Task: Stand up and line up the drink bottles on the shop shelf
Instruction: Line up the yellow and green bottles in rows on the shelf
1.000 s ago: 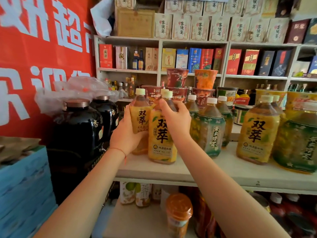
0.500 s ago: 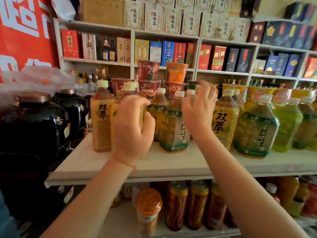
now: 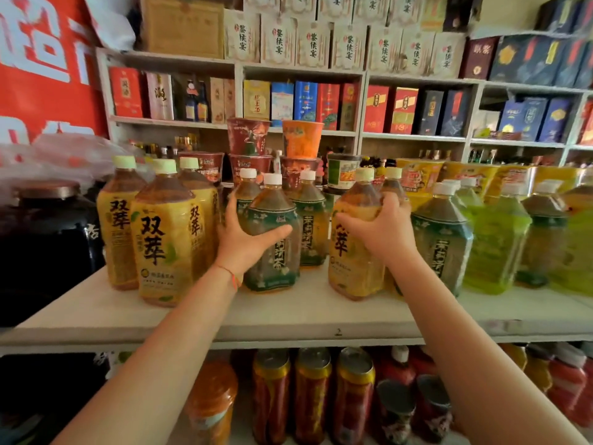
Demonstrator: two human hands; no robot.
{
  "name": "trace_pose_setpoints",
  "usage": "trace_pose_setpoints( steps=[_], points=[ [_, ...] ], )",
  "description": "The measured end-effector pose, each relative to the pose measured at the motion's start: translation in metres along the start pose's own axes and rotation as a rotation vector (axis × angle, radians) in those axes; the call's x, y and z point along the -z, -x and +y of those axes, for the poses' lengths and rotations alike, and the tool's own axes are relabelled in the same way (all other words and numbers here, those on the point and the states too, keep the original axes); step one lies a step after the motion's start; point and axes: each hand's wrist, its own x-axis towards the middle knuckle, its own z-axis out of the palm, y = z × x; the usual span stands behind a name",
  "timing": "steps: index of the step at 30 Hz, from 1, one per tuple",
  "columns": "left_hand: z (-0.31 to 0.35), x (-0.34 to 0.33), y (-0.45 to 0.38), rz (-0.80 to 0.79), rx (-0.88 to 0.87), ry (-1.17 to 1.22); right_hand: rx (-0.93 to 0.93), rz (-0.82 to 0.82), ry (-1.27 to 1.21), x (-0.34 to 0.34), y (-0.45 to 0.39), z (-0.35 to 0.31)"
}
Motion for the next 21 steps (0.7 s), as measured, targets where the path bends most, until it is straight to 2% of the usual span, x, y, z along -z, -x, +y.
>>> trace_pose_setpoints(
  steps=[3, 8, 14, 18, 21],
  points=[
    [0.007, -0.01, 0.007, -0.005, 0.037, -0.076, 0.036, -0.142, -0.162, -0.002, 0.006, 0.008],
    [0.005, -0.017, 0.006, 0.028, 0.023, -0.093, 0.013, -0.234, -0.28, -0.001, 0.007, 0.023],
    [0.005, -0.034, 0.013, 0.112, 0.016, -0.204, 0.115, -0.499, -0.519, 0.006, 0.019, 0.02],
    [0.007, -0.03, 0.008, 0.069, 0.082, -0.095, 0.193, -0.577, -0.618, -0.007, 0.034, 0.013],
    [0.02, -0.015, 0.03, -0.068, 0.01, 0.0, 0.192, -0.538, -0.627, -0.022, 0.044, 0.004]
  ],
)
